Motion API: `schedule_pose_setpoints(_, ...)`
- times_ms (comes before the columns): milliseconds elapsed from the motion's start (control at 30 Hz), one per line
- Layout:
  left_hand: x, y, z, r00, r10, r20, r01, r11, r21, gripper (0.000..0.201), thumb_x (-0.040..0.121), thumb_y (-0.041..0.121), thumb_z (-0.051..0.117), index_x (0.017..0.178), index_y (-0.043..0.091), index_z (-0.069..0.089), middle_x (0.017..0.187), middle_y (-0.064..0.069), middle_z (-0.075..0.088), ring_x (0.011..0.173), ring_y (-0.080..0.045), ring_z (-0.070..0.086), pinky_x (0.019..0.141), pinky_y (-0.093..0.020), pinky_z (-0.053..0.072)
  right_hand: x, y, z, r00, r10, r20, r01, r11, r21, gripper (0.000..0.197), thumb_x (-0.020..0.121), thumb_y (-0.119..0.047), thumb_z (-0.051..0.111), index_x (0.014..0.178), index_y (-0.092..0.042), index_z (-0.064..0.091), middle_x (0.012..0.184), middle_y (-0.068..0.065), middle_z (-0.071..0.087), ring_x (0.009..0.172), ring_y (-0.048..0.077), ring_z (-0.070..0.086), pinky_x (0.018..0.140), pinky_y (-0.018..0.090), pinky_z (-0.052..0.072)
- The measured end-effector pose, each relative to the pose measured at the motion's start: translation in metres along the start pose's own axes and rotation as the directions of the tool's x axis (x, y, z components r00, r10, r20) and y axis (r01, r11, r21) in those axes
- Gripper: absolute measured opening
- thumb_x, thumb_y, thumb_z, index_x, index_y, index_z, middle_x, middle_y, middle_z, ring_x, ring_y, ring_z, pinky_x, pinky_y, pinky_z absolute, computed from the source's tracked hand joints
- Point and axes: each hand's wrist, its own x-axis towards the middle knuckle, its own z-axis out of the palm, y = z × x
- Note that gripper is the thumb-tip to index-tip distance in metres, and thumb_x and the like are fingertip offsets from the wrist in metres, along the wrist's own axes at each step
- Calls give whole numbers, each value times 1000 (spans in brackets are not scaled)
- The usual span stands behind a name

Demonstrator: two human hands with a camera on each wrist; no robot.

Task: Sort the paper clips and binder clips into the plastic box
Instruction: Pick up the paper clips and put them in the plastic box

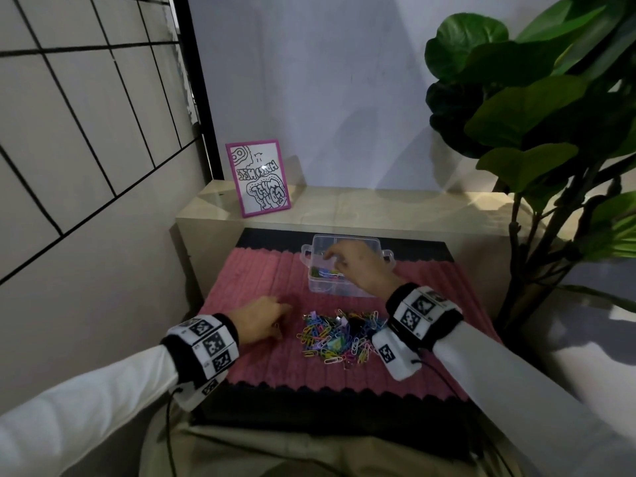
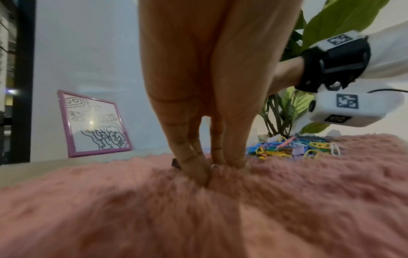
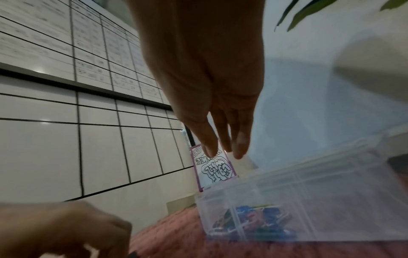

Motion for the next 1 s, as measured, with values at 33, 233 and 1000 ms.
schedule_pose_setpoints(33, 0, 1, -2, 1000, 14, 17, -14, 1000, -7, 30, 81, 18, 64, 106, 3, 56, 109, -15, 62, 99, -27, 57, 79, -30, 40, -6, -2, 2, 997, -69, 22, 68, 998, 11, 19, 89, -5, 55, 105, -7, 65, 109, 11, 67, 86, 18, 63, 81, 32, 52)
schedule_pose_setpoints(233, 1, -2, -10, 999, 17, 48, -15, 998, -53, 25, 79, 19, 66, 101, 8, 61, 102, -10, 66, 83, -17, 56, 71, -21, 38, -35, -15, 28, 856, -312, 412, 351, 936, -22, 29, 87, -15, 60, 115, -14, 61, 113, 4, 64, 99, 12, 54, 84, 26, 43)
schedule_pose_setpoints(1000, 20, 31, -4, 990, 141, -24, -143, 955, -260, 24, 73, 18, 73, 94, 6, 67, 99, -8, 67, 75, -1, 53, 60, -4, 33, -10, 26, -16, 965, 206, 165, -264, 747, 610, 8, 87, 3, 56, 93, 2, 62, 74, 7, 62, 58, 7, 62, 58, 15, 53)
